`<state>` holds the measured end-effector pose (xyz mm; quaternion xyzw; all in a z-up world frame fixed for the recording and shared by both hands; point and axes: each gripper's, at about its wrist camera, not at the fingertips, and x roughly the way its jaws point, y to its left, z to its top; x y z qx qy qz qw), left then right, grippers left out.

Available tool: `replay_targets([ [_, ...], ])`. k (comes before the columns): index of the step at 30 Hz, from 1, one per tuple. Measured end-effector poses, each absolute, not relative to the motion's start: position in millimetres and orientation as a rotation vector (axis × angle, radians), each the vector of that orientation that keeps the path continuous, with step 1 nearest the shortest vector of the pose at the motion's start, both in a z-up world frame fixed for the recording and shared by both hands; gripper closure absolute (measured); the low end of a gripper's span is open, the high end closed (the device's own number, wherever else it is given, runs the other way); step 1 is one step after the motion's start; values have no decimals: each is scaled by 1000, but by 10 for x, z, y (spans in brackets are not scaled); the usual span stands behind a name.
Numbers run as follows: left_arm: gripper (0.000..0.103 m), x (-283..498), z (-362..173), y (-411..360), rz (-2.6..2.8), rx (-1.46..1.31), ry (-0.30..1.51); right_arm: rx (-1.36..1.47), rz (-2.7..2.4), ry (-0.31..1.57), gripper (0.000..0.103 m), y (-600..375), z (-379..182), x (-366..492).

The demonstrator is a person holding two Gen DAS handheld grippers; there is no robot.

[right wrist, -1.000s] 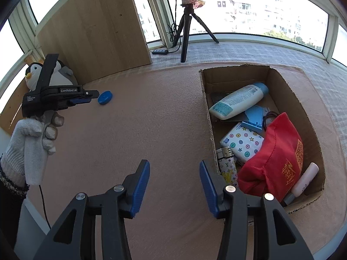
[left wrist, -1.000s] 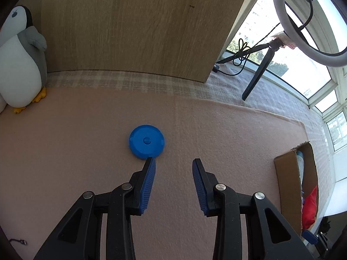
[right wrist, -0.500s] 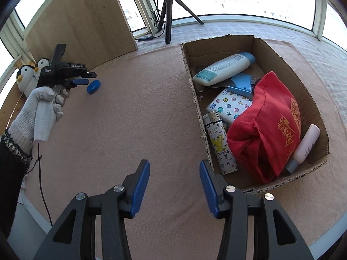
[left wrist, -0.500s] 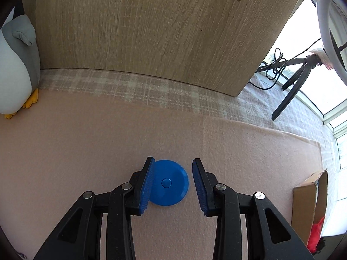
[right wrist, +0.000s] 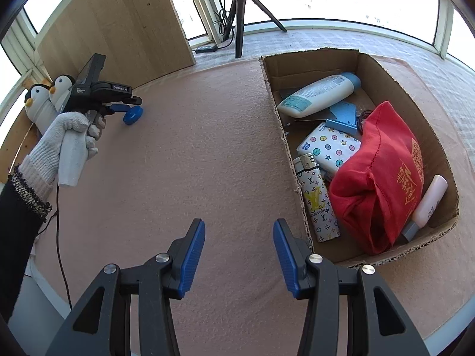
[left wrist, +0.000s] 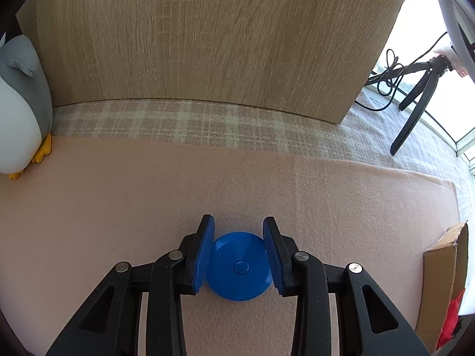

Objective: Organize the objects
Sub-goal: 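Close the left tool on the blue tape measure and lift it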

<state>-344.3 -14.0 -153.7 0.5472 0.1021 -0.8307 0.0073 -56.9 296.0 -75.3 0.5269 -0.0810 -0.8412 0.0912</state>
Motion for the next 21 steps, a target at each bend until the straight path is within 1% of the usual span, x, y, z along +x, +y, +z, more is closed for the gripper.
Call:
replay_targets([
  [1, 68, -3428, -1552, -122, -2603, 1716, 314, 1566, -2497, -240, 59, 2957, -754, -575],
  [2, 74, -3405, -1567, -101, -2607, 1727, 313, 1566, -2496, -240, 59, 2955, -755, -578],
  [4, 82, -3330, -1588, -59, -2612, 1732, 316, 1564, -2494, -237, 59, 2953, -746, -592],
  [11, 82, -2734, -1623, 115, -2674, 1694, 389, 1529, -2485, -241, 59, 2926, -717, -652],
  [15, 82, -2337, -1630, 287, -2700, 1689, 350, 1501, -2467, -225, 59, 2827, -690, -681],
  [21, 82, -1737, -1595, 352, -2710, 1725, 451, 1472, -2435, -207, 59, 2689, -677, -669],
])
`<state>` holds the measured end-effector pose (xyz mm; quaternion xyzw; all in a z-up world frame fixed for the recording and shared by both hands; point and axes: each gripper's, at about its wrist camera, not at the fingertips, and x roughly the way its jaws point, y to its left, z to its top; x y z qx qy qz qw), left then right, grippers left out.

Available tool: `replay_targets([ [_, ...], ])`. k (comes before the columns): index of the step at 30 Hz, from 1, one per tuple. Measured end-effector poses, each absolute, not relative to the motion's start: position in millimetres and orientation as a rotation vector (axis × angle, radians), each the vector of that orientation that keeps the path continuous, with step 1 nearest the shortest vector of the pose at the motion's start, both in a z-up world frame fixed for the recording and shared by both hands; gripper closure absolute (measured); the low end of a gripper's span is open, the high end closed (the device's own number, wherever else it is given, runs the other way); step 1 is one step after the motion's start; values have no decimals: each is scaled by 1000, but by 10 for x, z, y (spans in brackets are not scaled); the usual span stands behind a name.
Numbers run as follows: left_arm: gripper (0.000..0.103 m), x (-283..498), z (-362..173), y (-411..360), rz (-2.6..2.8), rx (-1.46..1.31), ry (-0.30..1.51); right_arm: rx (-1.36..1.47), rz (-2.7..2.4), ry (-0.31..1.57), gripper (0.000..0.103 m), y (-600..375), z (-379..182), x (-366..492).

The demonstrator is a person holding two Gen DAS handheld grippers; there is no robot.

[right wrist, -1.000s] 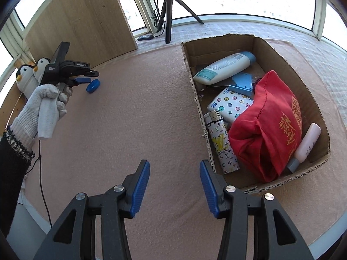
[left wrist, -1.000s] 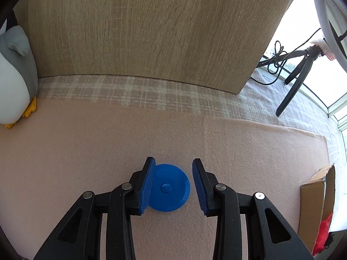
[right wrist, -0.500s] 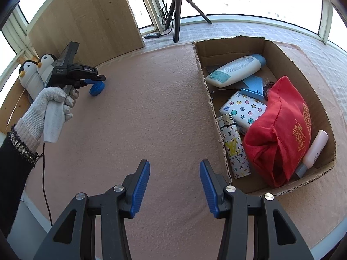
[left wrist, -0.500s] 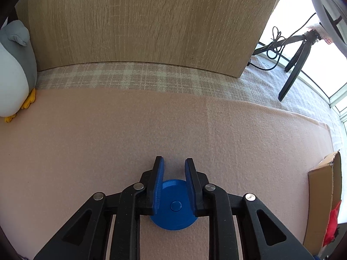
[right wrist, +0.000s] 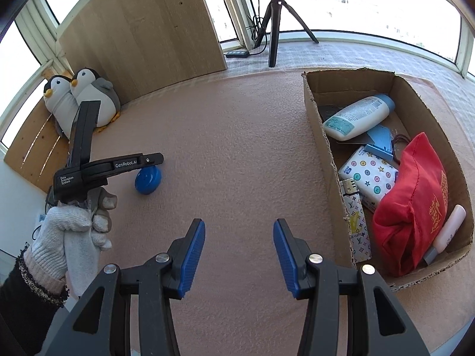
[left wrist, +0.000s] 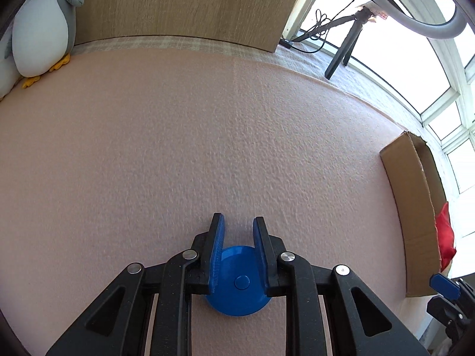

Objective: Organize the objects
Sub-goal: 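Close the left tool on the blue tape measure and lift it, then grip the blue tape measure with the right tool while the left tool holds it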

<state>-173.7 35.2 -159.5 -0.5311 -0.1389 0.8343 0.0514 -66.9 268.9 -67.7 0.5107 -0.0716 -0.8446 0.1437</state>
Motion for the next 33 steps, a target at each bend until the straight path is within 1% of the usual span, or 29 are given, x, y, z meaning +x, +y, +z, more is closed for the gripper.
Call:
replay_targets([
  [2, 82, -1564, -1589, 366, 2515, -1616, -463, 1469, -2429, -193, 59, 2645, -692, -664],
  [7, 81, -1302, -1590, 465, 2436, -1625, -456, 1483, -2401, -185, 59, 2573, -763, -637],
  [9, 78, -1179, -1532, 421, 2419, -1615, -472, 1490, -2388, -179, 59, 2524, -801, -641],
  [10, 69, -1131, -1512, 393, 2419, -1608, -462, 1495, -2377, -179, 59, 2495, -824, -646],
  [11, 57, -1077, -1495, 363, 2419, -1605, -447, 1500, -2364, -182, 59, 2464, -849, -659],
  [12, 50, -1019, -1481, 332, 2414, -1602, -440, 1505, -2351, -184, 59, 2430, -873, -672],
  [13, 41, -966, -1473, 297, 2405, -1594, -443, 1510, -2334, -186, 58, 2395, -898, -680],
  [14, 39, -900, -1458, 265, 2396, -1579, -443, 1513, -2316, -189, 55, 2352, -921, -690],
  [16, 39, -786, -1425, 245, 2391, -1556, -397, 1520, -2280, -197, 50, 2261, -970, -714],
  [20, 39, -649, -1404, 308, 2363, -1532, -245, 1549, -2219, -198, 46, 2075, -1055, -804],
  [23, 40, -601, -1420, 378, 2337, -1518, -194, 1571, -2168, -177, 46, 1919, -1108, -884],
  [25, 40, -615, -1432, 416, 2333, -1513, -187, 1570, -2149, -151, 46, 1819, -1124, -920],
  [28, 46, -651, -1458, 413, 2327, -1521, -211, 1569, -2122, -147, 46, 1708, -1152, -983],
  [33, 52, -696, -1482, 393, 2314, -1521, -232, 1582, -2054, -164, 46, 1558, -1229, -1060],
])
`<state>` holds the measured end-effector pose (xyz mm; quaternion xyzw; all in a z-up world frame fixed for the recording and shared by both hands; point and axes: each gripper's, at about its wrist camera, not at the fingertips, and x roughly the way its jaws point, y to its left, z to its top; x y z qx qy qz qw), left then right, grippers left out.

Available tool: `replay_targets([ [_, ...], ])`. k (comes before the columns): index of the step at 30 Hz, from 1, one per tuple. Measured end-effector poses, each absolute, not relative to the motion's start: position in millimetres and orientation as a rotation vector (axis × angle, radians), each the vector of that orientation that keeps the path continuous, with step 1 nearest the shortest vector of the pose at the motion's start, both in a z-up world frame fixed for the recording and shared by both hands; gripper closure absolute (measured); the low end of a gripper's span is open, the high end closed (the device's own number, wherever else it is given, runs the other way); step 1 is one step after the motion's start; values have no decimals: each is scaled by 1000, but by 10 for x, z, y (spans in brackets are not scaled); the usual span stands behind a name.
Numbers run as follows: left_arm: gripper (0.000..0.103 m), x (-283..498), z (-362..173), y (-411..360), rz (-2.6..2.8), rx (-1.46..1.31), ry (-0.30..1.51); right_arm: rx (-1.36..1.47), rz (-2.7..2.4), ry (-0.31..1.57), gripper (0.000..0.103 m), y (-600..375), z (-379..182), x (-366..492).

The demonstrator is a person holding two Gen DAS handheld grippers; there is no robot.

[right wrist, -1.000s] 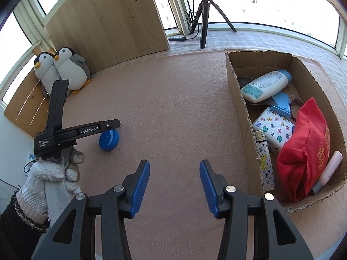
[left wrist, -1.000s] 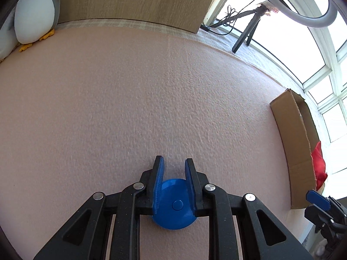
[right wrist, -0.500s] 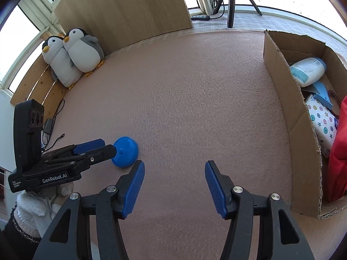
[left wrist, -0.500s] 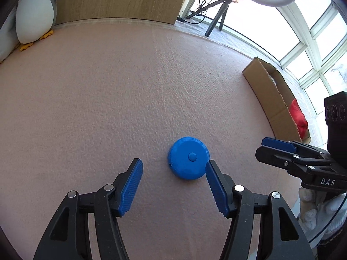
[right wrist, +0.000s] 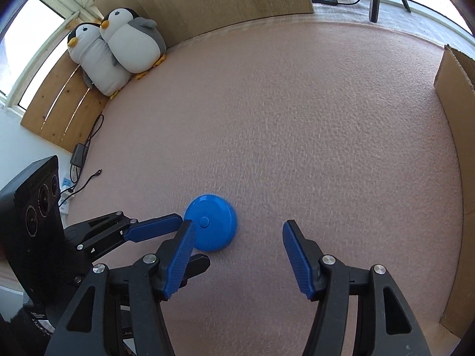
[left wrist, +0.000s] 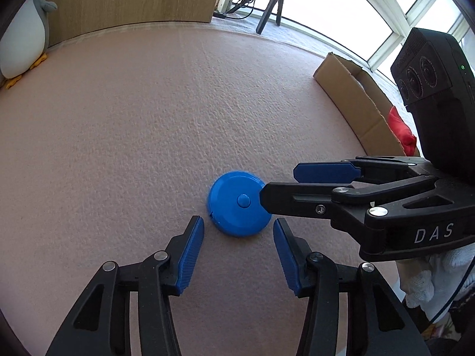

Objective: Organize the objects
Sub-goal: 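Grip the blue tape measure with the right tool while the left tool holds it, then carry the tape measure with both tools into the box and open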

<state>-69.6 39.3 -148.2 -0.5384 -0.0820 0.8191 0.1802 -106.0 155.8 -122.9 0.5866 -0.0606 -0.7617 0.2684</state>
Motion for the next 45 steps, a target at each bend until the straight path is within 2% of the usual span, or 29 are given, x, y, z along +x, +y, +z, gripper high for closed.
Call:
replay_targets([
  [3, 60, -754, -1507, 383, 2305, -1524, -265, 1602, -2031, -167, 48, 1503, -1296, -1091],
  [4, 61, -762, -1512, 381, 2302, -1525, -269, 1610, -2024, -165, 53, 1487, -1317, -1099],
  [5, 62, -761, -1511, 375, 2302, -1523, -271, 1618, -2013, -164, 59, 1467, -1337, -1105],
  [14, 64, -743, -1511, 418, 2311, -1510, -240, 1624, -1981, -148, 76, 1393, -1346, -1141],
  [17, 64, -749, -1510, 442, 2318, -1507, -228, 1623, -1975, -145, 79, 1383, -1341, -1130],
  [30, 66, -745, -1416, 546, 2337, -1480, -223, 1607, -2004, -138, 80, 1420, -1270, -1070],
  [45, 67, -962, -749, 1386, 2336, -1274, -93, 1455, -2239, -160, 80, 2075, -602, -1016],
])
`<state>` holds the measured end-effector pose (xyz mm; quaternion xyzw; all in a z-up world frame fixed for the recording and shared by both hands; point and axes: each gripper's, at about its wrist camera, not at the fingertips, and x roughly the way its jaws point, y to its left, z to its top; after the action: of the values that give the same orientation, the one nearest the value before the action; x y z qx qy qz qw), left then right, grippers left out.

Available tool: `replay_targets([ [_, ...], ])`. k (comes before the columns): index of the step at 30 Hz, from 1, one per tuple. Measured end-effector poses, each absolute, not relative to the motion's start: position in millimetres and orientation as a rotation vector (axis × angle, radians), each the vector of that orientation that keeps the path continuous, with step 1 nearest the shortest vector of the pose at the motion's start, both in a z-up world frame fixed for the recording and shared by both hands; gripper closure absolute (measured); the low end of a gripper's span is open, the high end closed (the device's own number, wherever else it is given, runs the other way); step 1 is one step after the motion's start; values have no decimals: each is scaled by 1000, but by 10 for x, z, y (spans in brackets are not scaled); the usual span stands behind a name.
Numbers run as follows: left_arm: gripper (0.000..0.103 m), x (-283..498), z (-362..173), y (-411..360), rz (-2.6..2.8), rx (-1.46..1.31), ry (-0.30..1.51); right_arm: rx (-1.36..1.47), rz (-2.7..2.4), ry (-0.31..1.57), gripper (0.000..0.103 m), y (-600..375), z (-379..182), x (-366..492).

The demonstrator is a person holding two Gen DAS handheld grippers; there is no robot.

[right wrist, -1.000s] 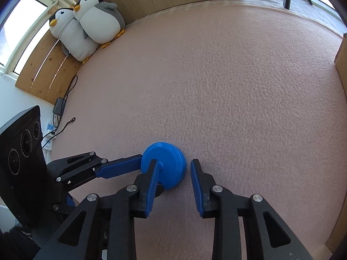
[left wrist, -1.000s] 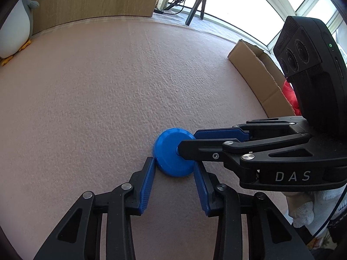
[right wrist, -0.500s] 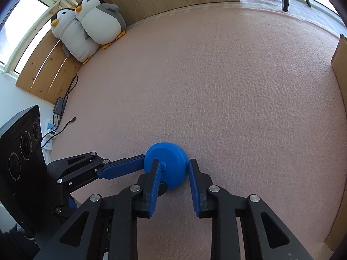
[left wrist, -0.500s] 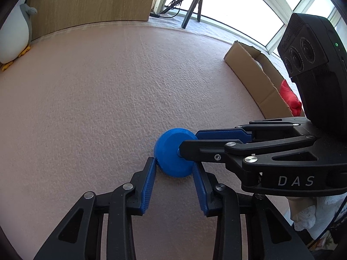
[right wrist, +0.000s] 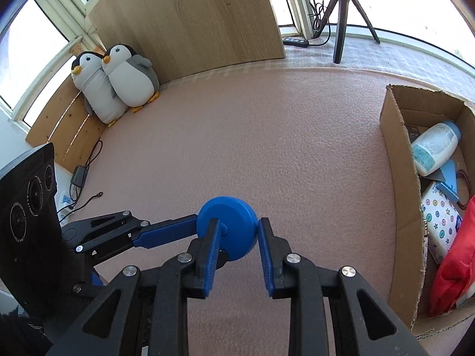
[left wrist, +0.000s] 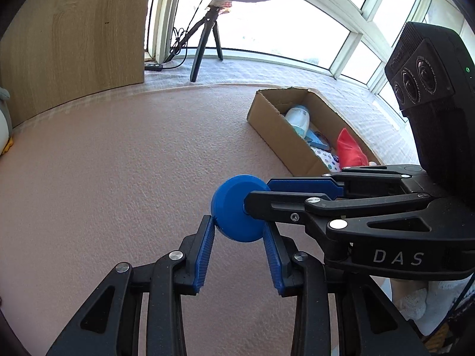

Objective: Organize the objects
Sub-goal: 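Carry the tape measure with both tools into the box and open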

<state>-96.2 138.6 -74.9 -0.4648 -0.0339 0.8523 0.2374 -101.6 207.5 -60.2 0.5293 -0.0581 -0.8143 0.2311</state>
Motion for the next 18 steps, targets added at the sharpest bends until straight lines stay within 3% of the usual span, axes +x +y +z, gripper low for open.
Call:
replay_targets([
  [18, 67, -1609, -411, 2758, 2261, -1114, -18, 1341, -2517, -185, 79, 3373, -71, -1190],
])
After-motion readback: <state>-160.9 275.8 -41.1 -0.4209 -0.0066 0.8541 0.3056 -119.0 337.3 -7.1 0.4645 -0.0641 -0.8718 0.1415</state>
